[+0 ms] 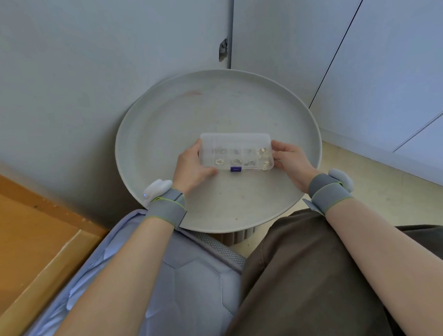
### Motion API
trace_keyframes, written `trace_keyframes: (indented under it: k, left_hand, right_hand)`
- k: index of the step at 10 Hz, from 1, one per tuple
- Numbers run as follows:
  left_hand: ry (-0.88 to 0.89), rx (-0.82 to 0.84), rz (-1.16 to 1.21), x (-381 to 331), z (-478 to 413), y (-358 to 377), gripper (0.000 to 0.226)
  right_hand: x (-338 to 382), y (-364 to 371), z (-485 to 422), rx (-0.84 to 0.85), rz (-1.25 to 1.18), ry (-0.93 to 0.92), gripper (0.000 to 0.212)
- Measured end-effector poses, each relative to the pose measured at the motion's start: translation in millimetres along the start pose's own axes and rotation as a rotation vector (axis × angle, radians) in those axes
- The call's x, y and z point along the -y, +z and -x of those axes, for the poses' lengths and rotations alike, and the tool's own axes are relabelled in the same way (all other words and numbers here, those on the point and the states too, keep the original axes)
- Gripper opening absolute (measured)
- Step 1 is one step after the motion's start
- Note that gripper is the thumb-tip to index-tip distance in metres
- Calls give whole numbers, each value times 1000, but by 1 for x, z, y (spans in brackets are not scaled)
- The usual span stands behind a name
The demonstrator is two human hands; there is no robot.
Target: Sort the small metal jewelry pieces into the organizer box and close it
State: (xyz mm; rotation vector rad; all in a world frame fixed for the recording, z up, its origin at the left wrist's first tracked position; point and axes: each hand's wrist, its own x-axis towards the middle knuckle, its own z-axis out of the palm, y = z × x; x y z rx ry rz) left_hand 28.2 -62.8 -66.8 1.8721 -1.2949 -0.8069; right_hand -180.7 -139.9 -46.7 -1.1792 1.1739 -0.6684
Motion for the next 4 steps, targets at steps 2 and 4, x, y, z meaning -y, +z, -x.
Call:
trace_keyframes:
  k: [2,4]
  left_hand:
    - [-49,34,-33,-1,-2,1,80]
    - [-20,2,-147,-38,-16,-16,66]
  right_hand:
    - [-4,0,-7,-70,22,12,38]
    - [13,-15,-12,-275,224,-21,37]
